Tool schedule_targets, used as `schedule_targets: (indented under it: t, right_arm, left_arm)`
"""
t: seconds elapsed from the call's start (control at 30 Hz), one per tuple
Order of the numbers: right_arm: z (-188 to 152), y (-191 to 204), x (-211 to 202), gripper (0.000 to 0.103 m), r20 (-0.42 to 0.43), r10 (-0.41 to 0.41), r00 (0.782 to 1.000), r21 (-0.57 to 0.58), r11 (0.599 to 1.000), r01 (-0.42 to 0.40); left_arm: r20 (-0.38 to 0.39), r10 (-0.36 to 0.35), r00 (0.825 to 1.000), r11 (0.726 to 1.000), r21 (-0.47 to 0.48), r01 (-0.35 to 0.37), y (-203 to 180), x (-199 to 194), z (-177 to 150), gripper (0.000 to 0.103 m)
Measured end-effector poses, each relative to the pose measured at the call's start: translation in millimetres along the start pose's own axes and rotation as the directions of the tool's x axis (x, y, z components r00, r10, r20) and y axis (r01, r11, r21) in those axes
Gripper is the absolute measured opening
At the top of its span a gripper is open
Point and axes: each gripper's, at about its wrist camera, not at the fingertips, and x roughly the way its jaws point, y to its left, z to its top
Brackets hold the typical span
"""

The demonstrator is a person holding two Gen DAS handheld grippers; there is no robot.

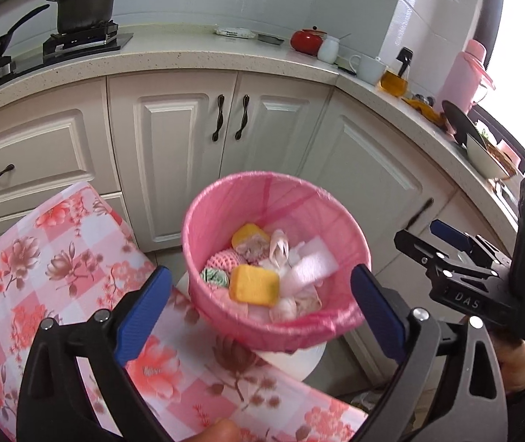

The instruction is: Collect trash

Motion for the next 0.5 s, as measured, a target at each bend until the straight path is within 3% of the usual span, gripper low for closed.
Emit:
schedule_targets:
  t: [0.5]
  right_arm:
    - [-21,7,-18,0.085,-0.019,0.017,1.000,-0.021,1.000,-0.018]
  left_arm:
    - [-0.003,0.010,1.000,1.000,0.015,-0.009,-2,-12,-24,0.095]
